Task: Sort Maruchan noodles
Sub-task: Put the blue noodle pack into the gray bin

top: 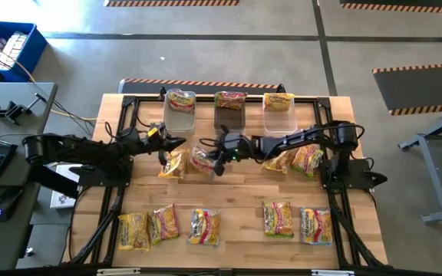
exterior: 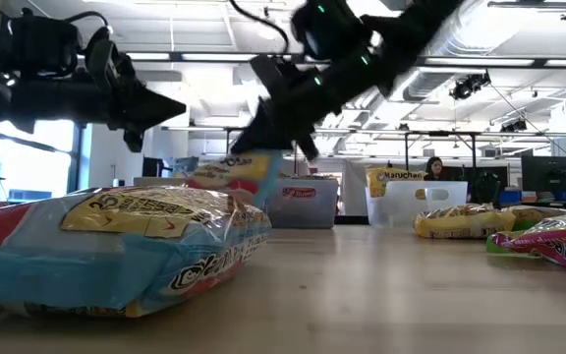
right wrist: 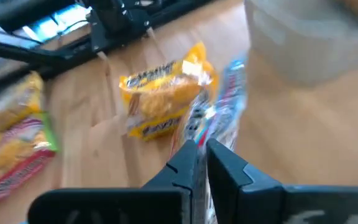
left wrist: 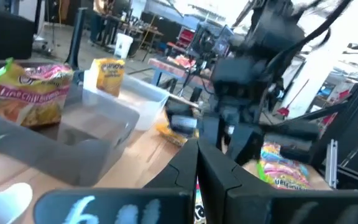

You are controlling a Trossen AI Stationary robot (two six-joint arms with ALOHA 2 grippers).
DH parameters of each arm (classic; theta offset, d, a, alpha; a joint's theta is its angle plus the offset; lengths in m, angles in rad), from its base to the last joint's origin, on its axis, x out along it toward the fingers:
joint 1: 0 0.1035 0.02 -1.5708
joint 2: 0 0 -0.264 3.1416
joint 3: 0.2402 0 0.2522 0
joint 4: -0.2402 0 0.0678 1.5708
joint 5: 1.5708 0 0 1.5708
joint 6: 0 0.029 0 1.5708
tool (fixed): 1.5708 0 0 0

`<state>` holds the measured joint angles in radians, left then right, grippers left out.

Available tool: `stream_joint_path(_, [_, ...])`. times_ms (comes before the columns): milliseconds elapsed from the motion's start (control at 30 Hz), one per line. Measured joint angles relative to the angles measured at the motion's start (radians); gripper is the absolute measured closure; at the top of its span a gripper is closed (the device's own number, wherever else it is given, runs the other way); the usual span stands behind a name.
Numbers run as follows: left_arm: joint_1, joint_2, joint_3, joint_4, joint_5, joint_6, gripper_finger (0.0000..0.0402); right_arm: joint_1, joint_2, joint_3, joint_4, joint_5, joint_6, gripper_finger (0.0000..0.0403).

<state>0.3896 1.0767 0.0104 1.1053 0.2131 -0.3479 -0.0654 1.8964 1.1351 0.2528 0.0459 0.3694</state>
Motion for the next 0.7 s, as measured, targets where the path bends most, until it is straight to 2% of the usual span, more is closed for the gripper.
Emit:
stream_joint_path(167, [0.024, -0.047, 0.000, -0.016, 0.039, 0.000, 0.0401, -0.016, -0.006, 0.194, -0.277, 0.026, -0.164, 0.0383])
stream_joint_path(367, [0.032, -0.078, 0.000, -0.090, 0.046, -0.008, 0.0400, -0.055, -0.004, 0.272, -0.450, -0.015, -0.160, 0.0374])
stream_joint_path(467, [0.029, -0.079, 0.000, -0.151, 0.048, -0.023, 0.0394, -0.072, -0.003, 0.272, -0.563, -0.065, -0.083, 0.0344])
stream_joint_path(567, [0.011, -0.079, 0.000, -0.231, 0.053, -0.026, 0.0384, -0.073, -0.002, 0.272, -0.683, -0.107, -0.011, 0.0294])
stream_joint_path(700, [-0.017, -0.079, 0.000, -0.273, 0.053, -0.017, 0.0368, -0.045, -0.002, 0.272, -0.816, -0.091, 0.052, 0.0228])
